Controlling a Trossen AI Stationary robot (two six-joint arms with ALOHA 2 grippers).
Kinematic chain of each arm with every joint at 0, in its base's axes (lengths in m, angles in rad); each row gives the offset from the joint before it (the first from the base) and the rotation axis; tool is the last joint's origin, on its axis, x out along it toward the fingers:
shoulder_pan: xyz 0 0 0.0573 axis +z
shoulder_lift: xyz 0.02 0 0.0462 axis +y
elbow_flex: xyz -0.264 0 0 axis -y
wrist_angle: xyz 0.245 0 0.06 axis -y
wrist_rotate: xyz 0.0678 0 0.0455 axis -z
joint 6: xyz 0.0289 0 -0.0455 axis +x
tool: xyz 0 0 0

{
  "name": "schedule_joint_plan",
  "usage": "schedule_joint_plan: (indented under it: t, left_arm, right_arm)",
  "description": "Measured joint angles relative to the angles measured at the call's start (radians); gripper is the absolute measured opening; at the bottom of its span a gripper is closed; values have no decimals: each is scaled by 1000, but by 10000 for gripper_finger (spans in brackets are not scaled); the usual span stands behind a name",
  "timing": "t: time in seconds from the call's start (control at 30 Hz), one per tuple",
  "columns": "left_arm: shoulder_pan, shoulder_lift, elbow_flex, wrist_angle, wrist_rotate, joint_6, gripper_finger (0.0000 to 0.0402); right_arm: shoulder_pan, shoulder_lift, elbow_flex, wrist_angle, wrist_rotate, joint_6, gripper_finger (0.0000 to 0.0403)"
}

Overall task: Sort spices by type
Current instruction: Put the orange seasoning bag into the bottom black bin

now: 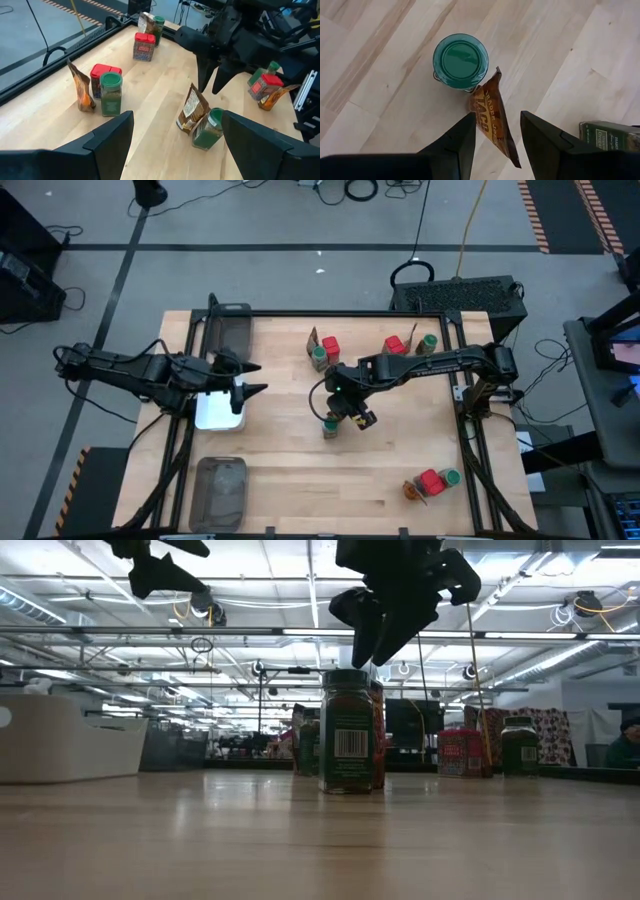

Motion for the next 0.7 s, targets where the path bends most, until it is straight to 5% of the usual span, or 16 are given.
schedule_joint_plan:
  t: [0.7]
  left_arm:
    - [0,0,-1,-125,-4,0,303]
  right_arm:
    - [-2,89,-1,58,1,-44,137]
